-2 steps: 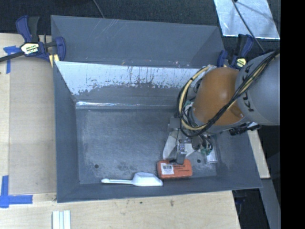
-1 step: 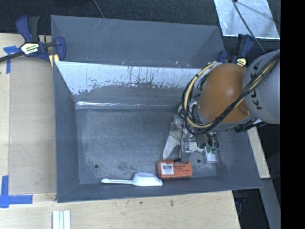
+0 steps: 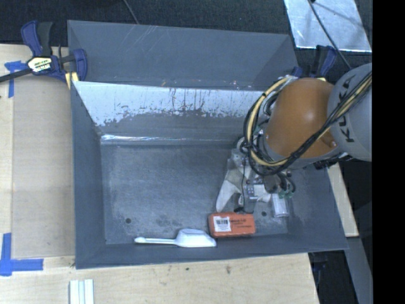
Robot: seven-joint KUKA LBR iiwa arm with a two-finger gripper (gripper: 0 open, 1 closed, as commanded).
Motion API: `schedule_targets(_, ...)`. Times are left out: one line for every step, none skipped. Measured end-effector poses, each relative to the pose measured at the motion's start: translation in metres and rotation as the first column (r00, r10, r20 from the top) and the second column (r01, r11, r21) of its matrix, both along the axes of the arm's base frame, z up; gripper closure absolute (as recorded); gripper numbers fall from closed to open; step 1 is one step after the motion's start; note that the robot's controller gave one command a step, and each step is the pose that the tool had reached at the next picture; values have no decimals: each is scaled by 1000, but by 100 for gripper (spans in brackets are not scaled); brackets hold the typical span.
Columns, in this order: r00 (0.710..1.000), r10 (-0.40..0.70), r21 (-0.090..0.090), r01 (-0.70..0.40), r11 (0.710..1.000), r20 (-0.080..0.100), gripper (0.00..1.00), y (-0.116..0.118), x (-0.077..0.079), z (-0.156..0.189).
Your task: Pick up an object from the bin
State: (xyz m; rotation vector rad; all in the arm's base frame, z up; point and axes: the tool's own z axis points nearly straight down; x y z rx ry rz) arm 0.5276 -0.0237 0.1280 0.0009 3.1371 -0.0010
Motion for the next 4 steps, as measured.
schedule_targets(999,-50,1,50,999,-1,0,-1,-2,0)
schedule_targets(995,-100,1,100,995,1,0,-12,4,-34)
schedule_targets(986,-166,4,166,986,-4,0,-25,7,-50)
schedule_targets(985,-171,3,171,985,-1,0,-29,5,-45)
